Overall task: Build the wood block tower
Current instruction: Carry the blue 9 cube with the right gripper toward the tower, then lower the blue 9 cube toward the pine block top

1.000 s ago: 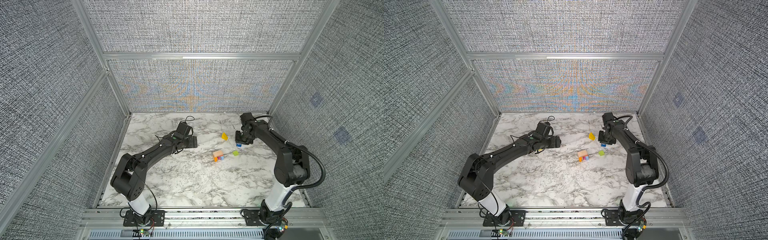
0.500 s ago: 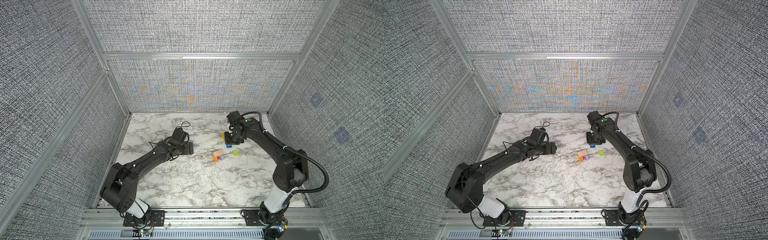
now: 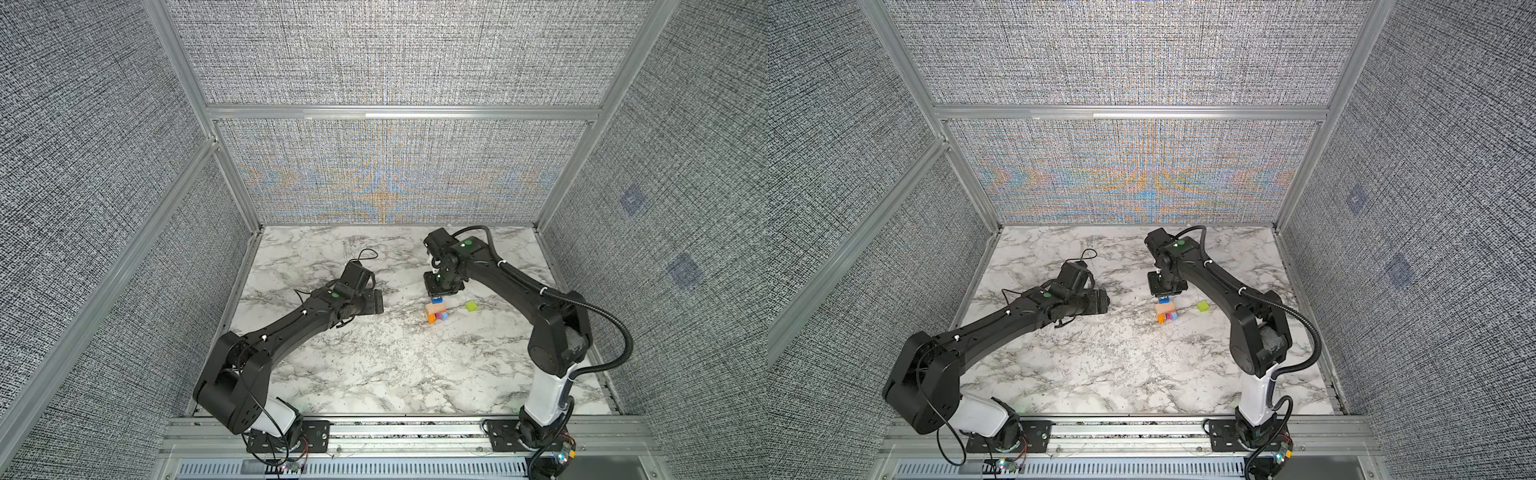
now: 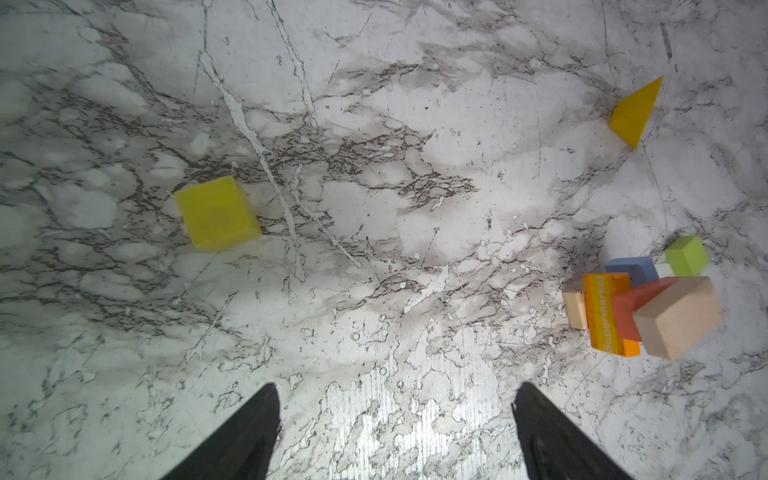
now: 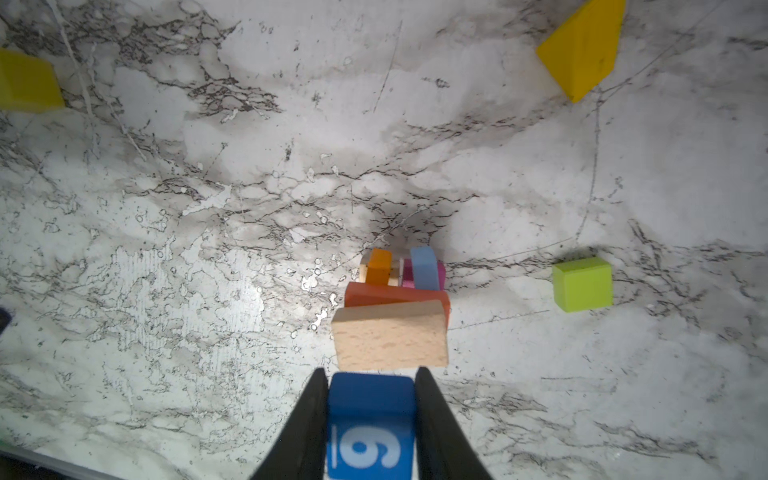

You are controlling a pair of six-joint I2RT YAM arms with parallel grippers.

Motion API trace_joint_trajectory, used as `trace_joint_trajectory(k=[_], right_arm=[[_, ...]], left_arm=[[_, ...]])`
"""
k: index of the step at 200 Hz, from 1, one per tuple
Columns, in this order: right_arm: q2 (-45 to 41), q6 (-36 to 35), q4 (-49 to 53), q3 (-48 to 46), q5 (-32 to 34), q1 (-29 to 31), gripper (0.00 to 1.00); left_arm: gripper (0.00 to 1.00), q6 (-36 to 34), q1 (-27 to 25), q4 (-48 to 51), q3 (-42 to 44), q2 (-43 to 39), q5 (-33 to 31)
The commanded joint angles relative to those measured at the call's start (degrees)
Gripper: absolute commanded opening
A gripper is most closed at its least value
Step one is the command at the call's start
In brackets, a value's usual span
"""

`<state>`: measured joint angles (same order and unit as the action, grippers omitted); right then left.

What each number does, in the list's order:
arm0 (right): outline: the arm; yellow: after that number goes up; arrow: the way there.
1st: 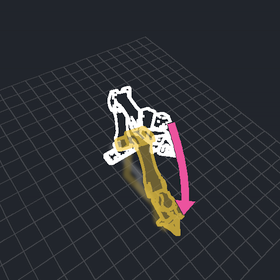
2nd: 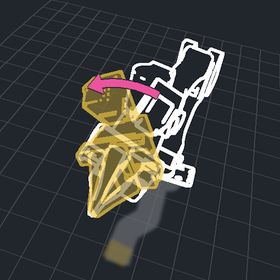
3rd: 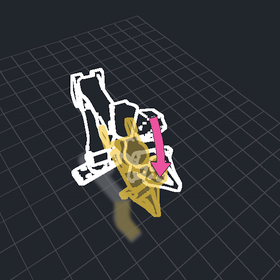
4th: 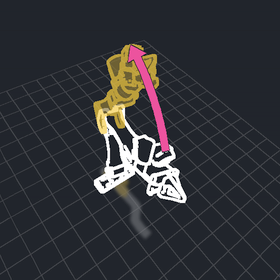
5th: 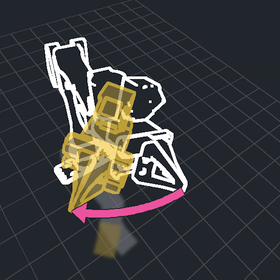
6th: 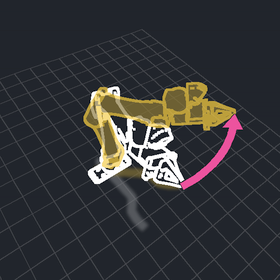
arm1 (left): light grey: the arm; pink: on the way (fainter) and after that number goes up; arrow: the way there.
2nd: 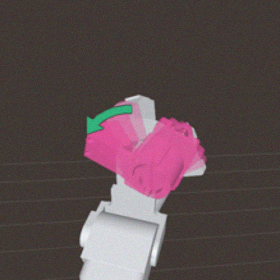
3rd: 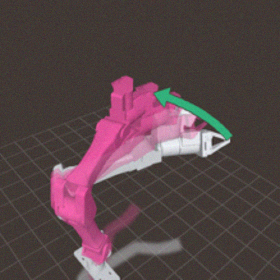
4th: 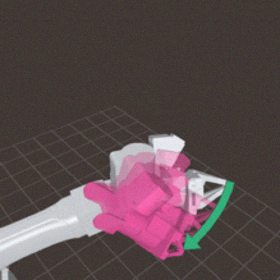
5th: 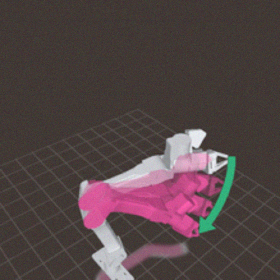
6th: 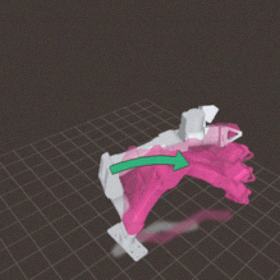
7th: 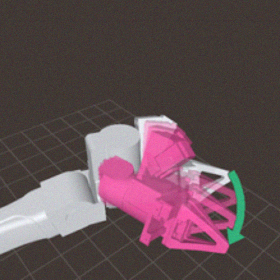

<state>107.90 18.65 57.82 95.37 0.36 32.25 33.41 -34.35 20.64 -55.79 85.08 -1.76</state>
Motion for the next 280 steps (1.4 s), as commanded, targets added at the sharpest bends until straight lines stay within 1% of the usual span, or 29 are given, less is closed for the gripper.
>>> trace_joint_trajectory(k=[1,82,280], right_arm=[[0.98,-0.81,1.36,0.77,-1.28,0.74,0.32],[3.22,-2.17,1.47,1.05,-1.83,1.5,0.32],[5.48,-2.0,2.51,2.63,0.34,0.8,0.33]], left_arm=[[0.89,0.17,0.05,-0.69,-0.02,-0.04,-1.08],[0.89,0.43,-0.01,-1.47,-0.46,1.38,-0.61],[0.89,0.19,0.03,-1.57,-0.79,1.63,-0.36]])
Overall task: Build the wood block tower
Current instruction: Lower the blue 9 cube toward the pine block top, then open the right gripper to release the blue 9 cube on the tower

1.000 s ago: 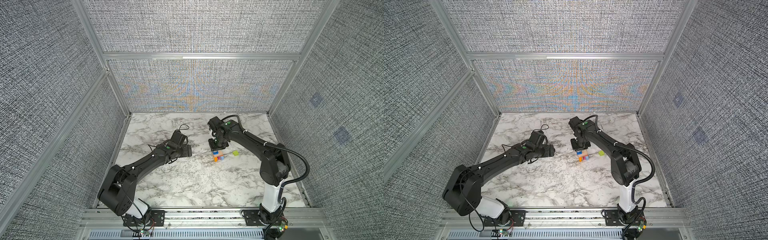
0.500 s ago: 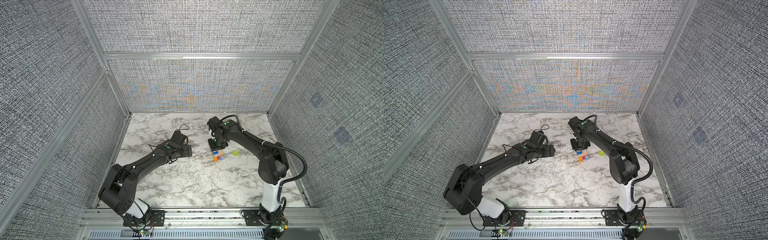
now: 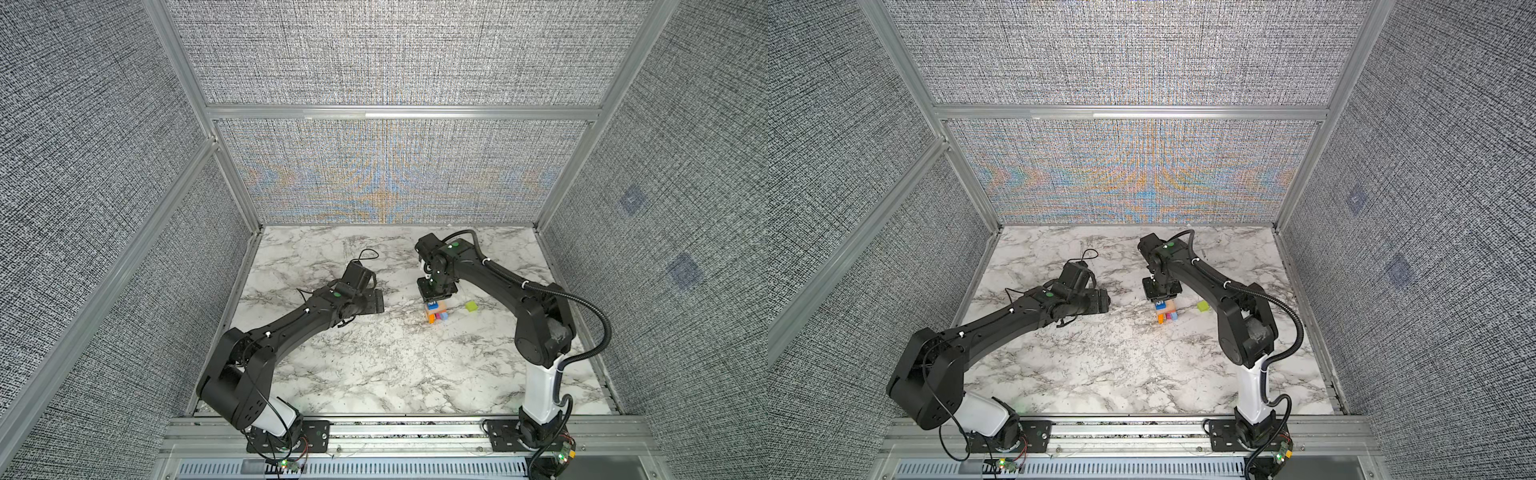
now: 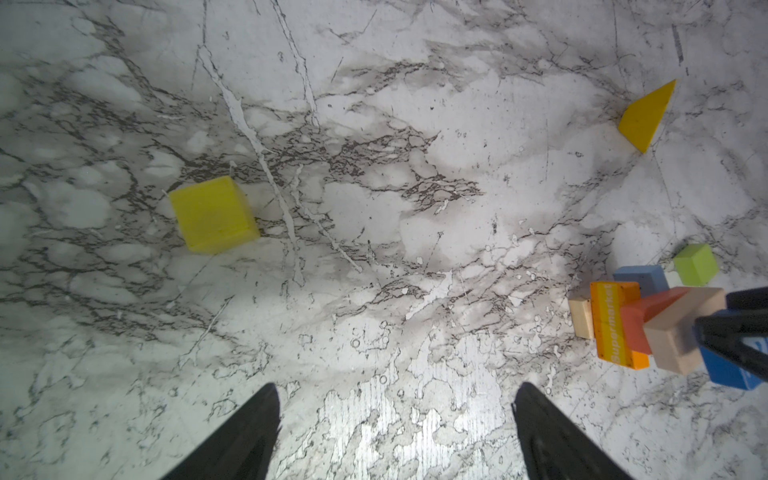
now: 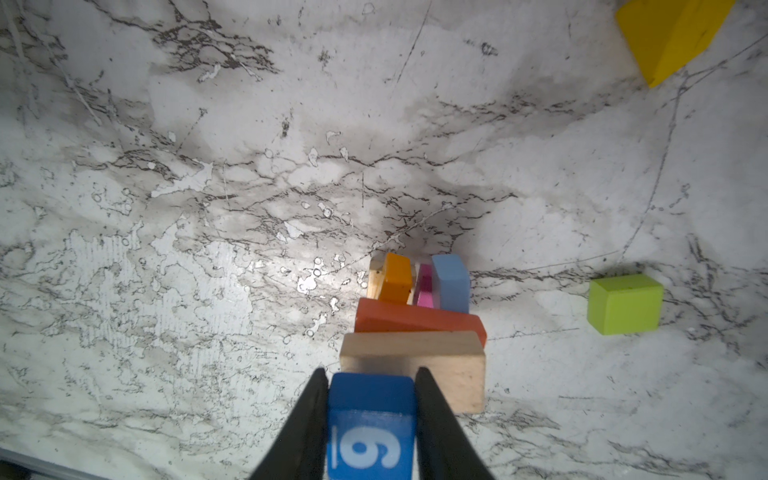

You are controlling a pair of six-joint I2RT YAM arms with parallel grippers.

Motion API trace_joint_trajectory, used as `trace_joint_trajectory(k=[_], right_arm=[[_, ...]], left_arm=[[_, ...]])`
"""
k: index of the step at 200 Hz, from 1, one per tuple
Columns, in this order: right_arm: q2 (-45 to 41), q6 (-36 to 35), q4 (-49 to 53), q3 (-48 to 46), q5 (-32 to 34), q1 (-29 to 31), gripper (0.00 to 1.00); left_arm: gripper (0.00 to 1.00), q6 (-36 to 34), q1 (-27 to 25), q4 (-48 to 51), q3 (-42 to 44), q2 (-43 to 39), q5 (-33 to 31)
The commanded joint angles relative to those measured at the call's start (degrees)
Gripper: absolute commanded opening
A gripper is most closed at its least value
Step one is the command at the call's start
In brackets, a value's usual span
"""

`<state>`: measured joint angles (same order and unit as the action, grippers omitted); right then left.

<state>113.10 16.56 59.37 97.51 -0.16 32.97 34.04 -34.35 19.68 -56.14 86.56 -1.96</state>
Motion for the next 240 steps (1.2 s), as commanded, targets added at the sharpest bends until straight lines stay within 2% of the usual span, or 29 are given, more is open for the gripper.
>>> trace_joint_trajectory(k=[1,203,240], right_arm=[[0.28,0.08,0.94,0.48,0.87,0.08,0.33],[1.47,-0.01,1.09,1.45,1.4,-0.1,0.39],[1.44,0.01,1.49,1.71,1.99,-0.08,0.49]], left_arm=[[0.89,-0.46,0.05,-0.61,-0.45,0.17,-0.16],[0.89,-0.38,0.03,-0.79,0.32,-0.36,-0.6],[0.89,-0.54,0.07,-0.7,0.13,-0.31,-0.59]])
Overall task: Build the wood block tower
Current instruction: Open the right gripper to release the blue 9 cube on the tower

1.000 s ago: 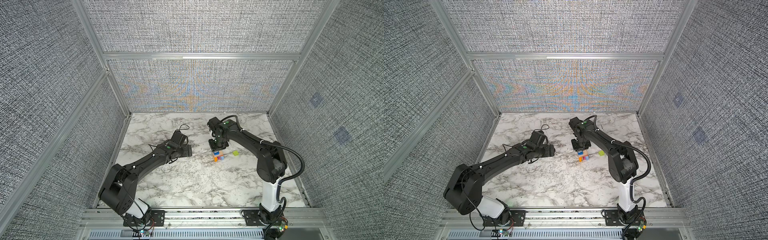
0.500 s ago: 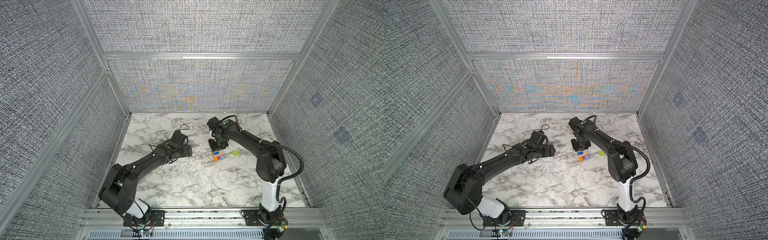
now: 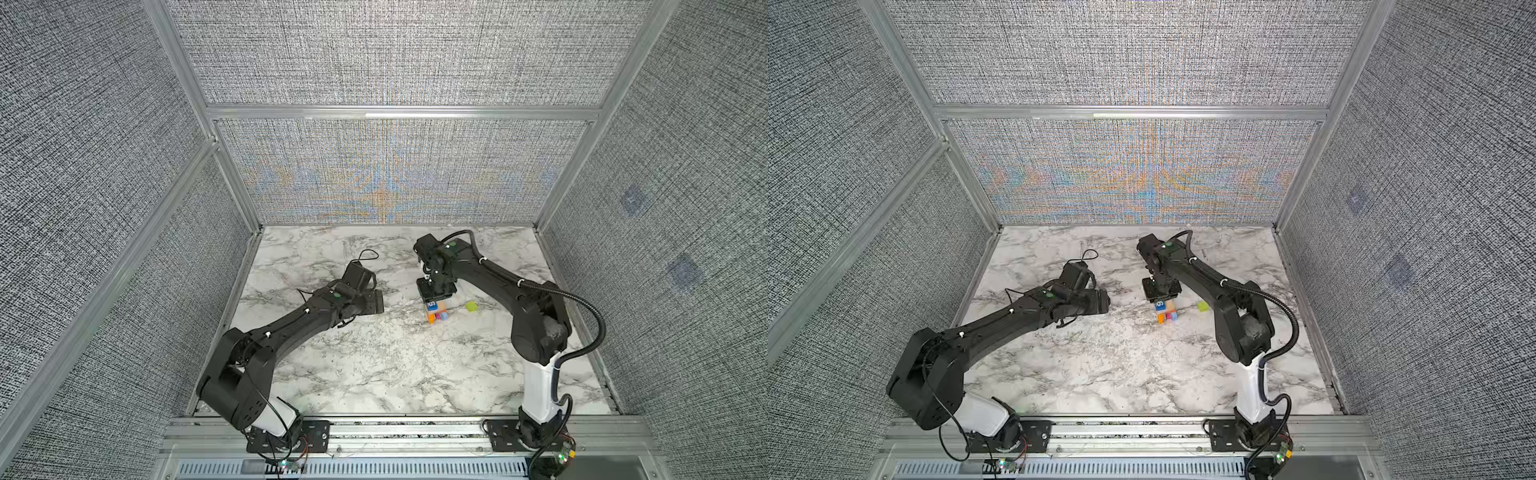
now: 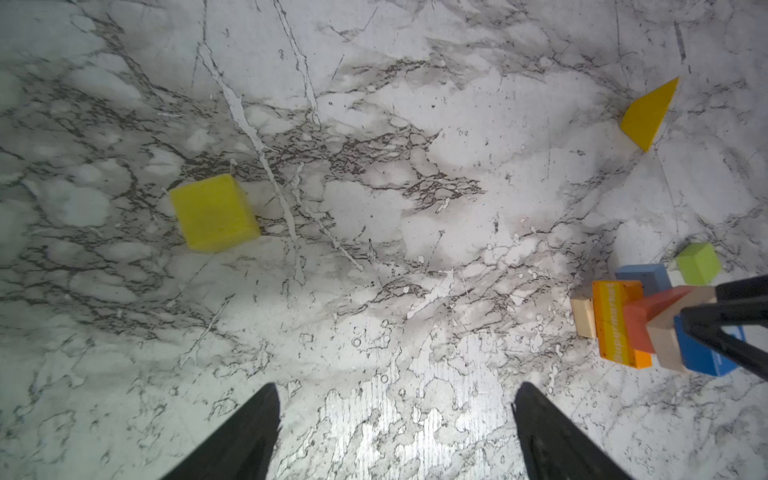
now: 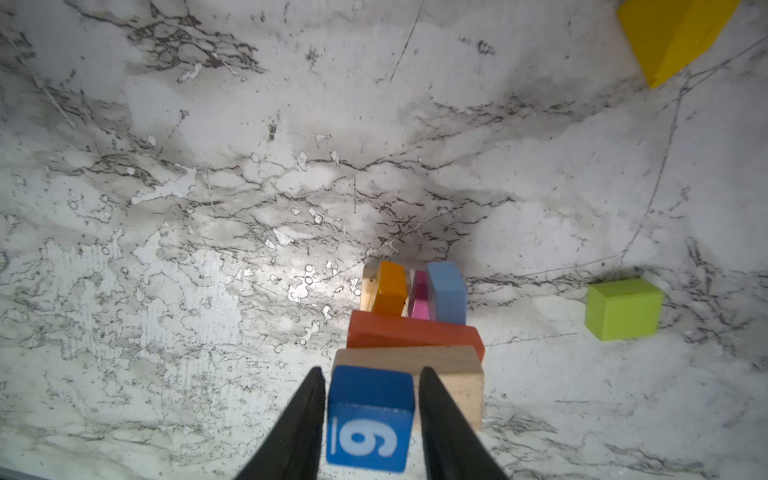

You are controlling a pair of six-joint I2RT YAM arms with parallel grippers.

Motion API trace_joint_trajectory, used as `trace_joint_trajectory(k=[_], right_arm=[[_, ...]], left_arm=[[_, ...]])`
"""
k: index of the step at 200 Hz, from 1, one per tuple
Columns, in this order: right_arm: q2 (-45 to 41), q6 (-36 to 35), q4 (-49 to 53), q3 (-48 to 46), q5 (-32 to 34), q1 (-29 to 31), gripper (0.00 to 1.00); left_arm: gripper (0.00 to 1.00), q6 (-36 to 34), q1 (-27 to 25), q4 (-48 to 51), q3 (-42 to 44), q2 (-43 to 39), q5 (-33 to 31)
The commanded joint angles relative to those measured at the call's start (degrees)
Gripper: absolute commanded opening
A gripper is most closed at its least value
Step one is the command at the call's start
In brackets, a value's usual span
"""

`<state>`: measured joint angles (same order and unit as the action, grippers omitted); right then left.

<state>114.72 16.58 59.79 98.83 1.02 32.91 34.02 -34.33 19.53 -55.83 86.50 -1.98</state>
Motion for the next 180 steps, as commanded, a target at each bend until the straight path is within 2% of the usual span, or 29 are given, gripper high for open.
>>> trace_joint_trajectory(k=[1,34,108,141,180], right_arm=[[-0.23,0.01,1.05,0.4,0.82,-0.02,0.49],[-0.62,-0.15,1.31,0.51,1.36,-0.01,0.57],[-8.78,0.47,0.03,-1.99,3.17,-0.9,0.57],[-14.63,1.41,-2.48,-6.78,2.06,-4.04,0.52],[-19.48,2.14,-7.04,-14.51,-2.64,-11.01,0.5]], left_arm=[[0.89,-0.53,0.0,-0.54,-0.16,-0.26,-0.57],[0.89,-0.46,0.04,-0.46,-0.15,-0.23,-0.57],[0.89,-1.71,-0.02,2.08,-3.15,-0.29,-0.08],[0.89,-3.12,-0.04,5.52,-5.89,-0.82,-0.33],[0.89,-3.43,-0.13,6.7,-8.16,0.18,0.21]])
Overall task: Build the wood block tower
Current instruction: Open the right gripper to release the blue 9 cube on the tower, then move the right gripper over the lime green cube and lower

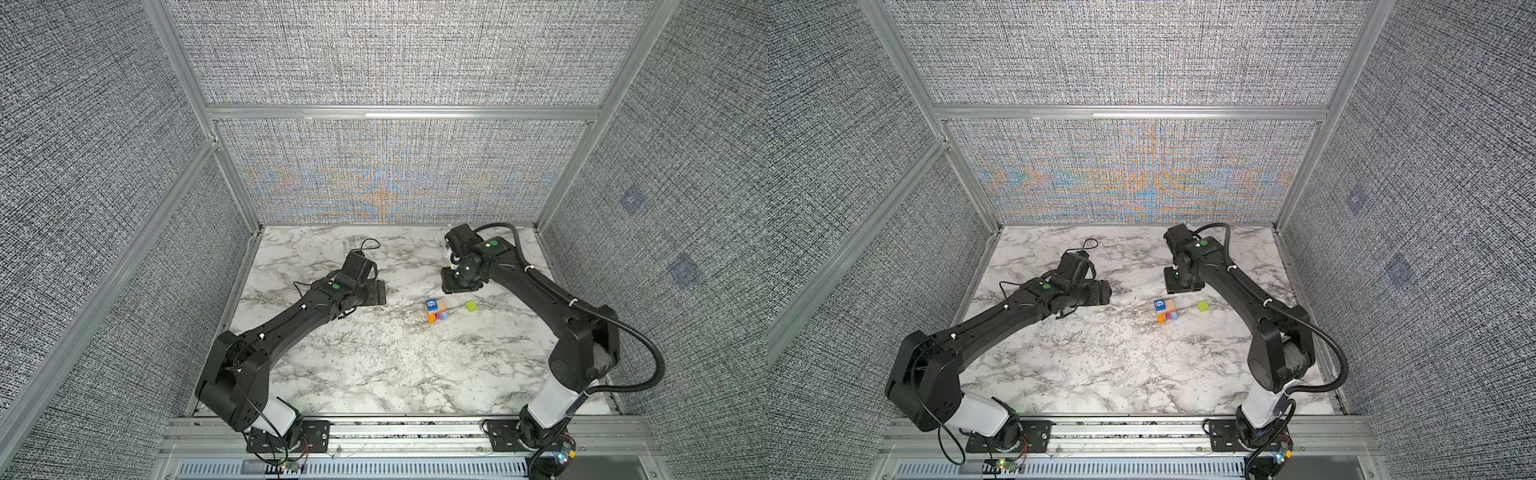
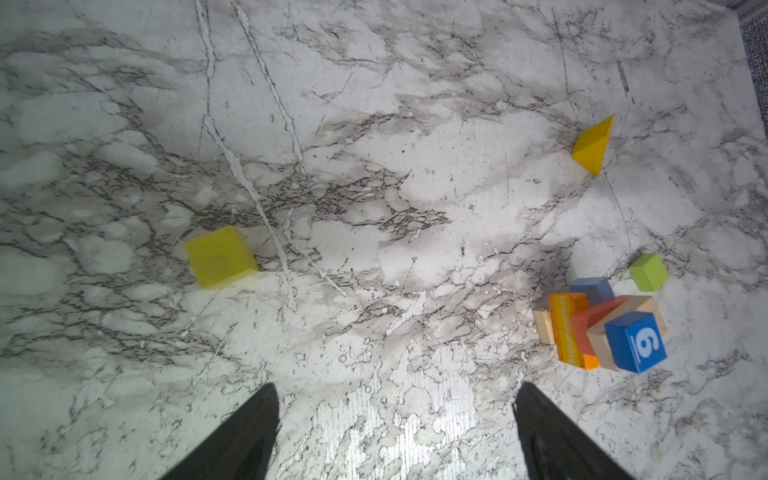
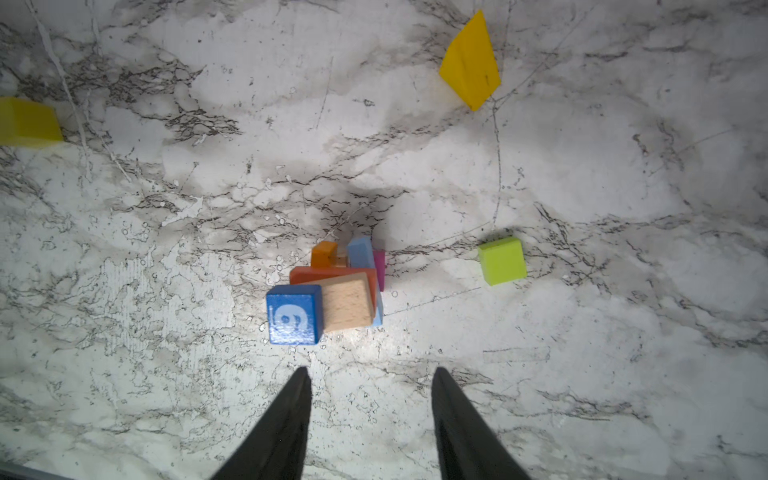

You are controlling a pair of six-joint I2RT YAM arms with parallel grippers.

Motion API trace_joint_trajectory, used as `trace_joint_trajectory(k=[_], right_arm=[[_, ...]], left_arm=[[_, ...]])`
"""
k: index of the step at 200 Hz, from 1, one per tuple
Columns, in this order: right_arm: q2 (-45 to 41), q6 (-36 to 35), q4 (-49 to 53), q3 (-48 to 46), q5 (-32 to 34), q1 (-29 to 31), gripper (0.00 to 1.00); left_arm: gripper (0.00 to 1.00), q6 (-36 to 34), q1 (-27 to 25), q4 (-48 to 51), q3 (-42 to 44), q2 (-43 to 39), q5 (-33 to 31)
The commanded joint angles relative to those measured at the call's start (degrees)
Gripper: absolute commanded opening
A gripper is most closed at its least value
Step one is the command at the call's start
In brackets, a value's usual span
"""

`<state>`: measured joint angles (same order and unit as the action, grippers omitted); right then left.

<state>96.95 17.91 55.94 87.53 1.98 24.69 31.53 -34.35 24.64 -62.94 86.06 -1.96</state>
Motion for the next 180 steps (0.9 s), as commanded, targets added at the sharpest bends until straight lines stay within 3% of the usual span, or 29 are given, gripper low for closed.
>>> trace_joint_trajectory(k=[1,71,108,180], right_arm=[[-1.78,0.85,-3.33,-3.44,-3.71,-3.02,0.5],[-1.15,1.03,-10.85,-13.9,-5.59,-11.35,0.59],[1.91,0.67,-13.48,-14.78,-4.84,-12.33,0.69],[10.06,-2.77,-14.72,-12.49,1.28,-12.49,0.69]], left_arm=[[0.89,-0.9,-0.15,1.61,-1.05,0.65,0.24],[0.89,-0.94,-0.33,0.59,-4.16,6.41,1.86],[0.89,-0.94,-0.29,-0.64,-4.43,8.78,1.96],[0.89,-0.33,-0.28,-4.12,-3.86,13.48,2.77]])
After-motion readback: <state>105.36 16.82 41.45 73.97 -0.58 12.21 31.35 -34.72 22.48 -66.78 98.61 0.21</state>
